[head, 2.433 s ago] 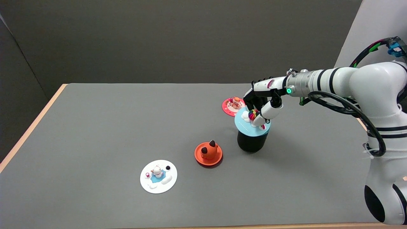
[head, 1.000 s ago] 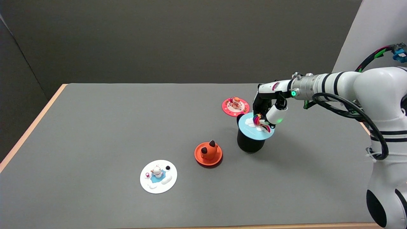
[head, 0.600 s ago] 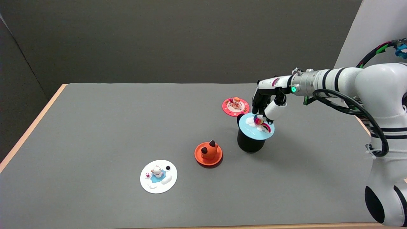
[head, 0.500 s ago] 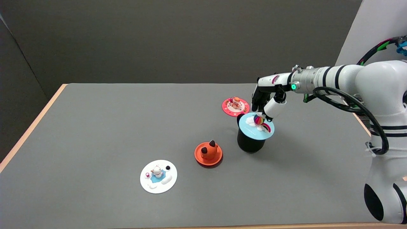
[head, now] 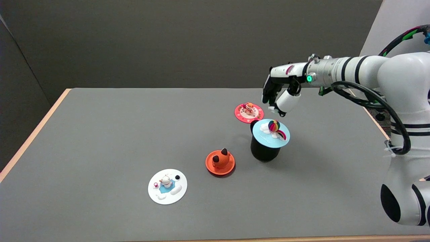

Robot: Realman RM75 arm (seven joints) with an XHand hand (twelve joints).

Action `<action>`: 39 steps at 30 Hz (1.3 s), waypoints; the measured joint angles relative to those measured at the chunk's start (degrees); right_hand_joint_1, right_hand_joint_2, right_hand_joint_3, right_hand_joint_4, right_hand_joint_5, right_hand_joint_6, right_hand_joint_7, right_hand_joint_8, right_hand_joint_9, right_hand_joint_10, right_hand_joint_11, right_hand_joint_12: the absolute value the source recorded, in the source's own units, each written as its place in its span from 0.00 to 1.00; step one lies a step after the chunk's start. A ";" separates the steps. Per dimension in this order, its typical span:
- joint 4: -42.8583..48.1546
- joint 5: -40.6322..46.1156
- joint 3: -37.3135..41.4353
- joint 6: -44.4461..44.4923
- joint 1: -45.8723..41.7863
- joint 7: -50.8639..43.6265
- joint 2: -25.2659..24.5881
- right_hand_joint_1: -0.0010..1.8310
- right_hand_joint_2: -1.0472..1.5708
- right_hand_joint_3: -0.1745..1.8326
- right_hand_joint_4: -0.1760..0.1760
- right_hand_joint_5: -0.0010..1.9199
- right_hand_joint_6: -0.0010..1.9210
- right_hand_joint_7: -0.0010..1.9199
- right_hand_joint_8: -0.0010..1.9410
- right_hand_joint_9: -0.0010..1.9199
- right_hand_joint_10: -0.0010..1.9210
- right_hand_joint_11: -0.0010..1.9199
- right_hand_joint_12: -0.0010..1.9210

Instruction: Place the cup lid with blue sky onto the cup.

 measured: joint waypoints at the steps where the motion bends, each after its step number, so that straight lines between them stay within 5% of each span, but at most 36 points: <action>1: 0.00 0.00 -0.03 0.45 0.11 0.00 -0.01 0.48 0.63 0.61 0.00 0.37 0.12 0.36 0.10 0.34 0.13 0.13 0.55; 10: -0.03 0.22 -0.79 10.68 -0.40 0.01 -1.26 0.49 0.64 0.57 0.00 0.40 0.15 0.39 0.11 0.37 0.12 0.13 0.59; 22: -0.10 1.82 -4.99 38.23 -5.26 0.04 -6.54 0.47 0.64 0.57 0.00 0.40 0.15 0.38 0.11 0.37 0.12 0.12 0.63; 25: -0.11 2.28 -6.15 45.69 -7.23 0.03 -8.24 0.46 0.62 0.58 0.00 0.38 0.14 0.35 0.10 0.34 0.12 0.12 0.59; 30: -0.12 3.27 -7.31 56.41 -11.07 0.00 -10.50 0.44 0.56 0.58 0.07 0.29 0.11 0.27 0.09 0.26 0.11 0.19 0.40; 39: -0.17 7.10 -8.35 74.46 -19.11 -0.09 -13.51 0.42 0.54 0.58 0.08 0.26 0.10 0.25 0.09 0.24 0.10 0.21 0.31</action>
